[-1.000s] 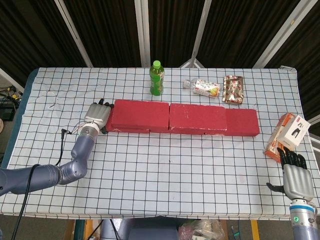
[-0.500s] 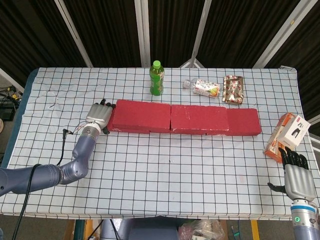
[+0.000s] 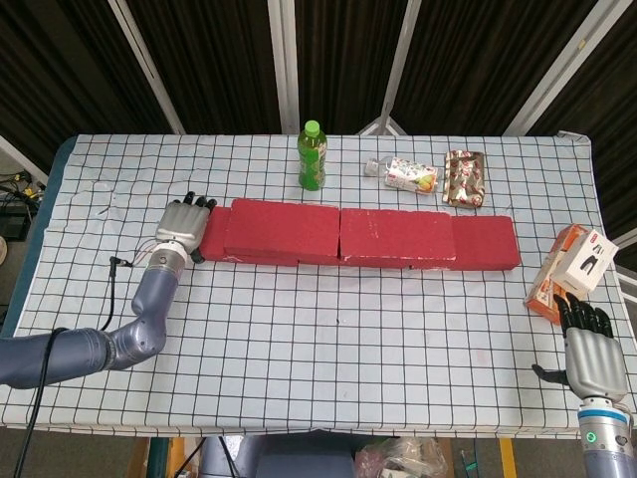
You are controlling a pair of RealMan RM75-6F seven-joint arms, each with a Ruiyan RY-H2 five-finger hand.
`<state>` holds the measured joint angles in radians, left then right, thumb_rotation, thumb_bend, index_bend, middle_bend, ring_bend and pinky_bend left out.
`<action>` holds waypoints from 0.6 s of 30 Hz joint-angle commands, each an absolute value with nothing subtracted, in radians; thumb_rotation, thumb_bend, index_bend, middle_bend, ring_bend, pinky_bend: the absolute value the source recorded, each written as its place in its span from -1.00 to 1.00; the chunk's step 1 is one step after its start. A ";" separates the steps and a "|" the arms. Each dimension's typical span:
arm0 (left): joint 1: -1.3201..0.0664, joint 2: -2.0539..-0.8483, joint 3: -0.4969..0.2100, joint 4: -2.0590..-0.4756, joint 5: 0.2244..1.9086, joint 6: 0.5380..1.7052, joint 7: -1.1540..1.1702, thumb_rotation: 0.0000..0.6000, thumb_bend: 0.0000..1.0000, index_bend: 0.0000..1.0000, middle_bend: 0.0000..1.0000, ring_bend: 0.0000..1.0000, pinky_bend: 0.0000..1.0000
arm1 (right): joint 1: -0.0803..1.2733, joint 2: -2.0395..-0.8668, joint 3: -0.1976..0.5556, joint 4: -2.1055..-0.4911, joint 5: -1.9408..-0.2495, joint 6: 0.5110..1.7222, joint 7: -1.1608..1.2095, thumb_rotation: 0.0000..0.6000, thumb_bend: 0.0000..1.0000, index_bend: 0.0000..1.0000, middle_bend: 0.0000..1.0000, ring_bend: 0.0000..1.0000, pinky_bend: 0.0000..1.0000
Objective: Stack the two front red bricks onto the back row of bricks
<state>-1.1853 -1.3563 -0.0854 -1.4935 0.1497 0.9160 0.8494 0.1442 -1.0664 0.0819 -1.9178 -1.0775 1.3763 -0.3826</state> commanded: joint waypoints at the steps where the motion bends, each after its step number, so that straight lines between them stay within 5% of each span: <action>1: -1.136 -1.254 -0.097 -1.633 0.201 0.946 0.784 1.00 -0.93 -0.79 -0.83 -0.94 -0.58 | 0.144 -1.064 0.081 -1.919 -1.080 1.375 -0.381 1.00 -0.73 -0.97 -1.00 -1.00 -1.00; 5: -0.922 -1.135 -0.088 -1.856 0.592 1.146 0.514 1.00 -0.93 -0.75 -0.83 -0.97 -0.63 | 0.145 -1.065 0.075 -1.915 -1.098 1.372 -0.379 1.00 -0.73 -0.97 -1.00 -1.00 -1.00; 9: -0.680 -1.140 0.046 -1.834 1.005 1.399 0.307 1.00 -0.93 -0.70 -0.89 -1.00 -0.71 | 0.153 -1.084 0.060 -1.895 -1.164 1.371 -0.384 1.00 -0.73 -0.97 -1.00 -1.00 -1.00; 13: -0.558 -1.174 0.134 -1.738 1.161 1.521 0.295 1.00 -0.93 -0.70 -0.94 -1.00 -0.73 | 0.158 -1.102 0.046 -1.871 -1.232 1.368 -0.368 1.00 -0.73 -0.97 -1.00 -1.00 -1.00; 18: -0.427 -1.235 0.156 -1.618 1.277 1.642 0.172 1.00 -0.93 -0.70 -0.96 -1.00 -0.73 | 0.152 -1.108 0.038 -1.868 -1.273 1.383 -0.363 1.00 -0.73 -0.97 -1.00 -1.00 -1.00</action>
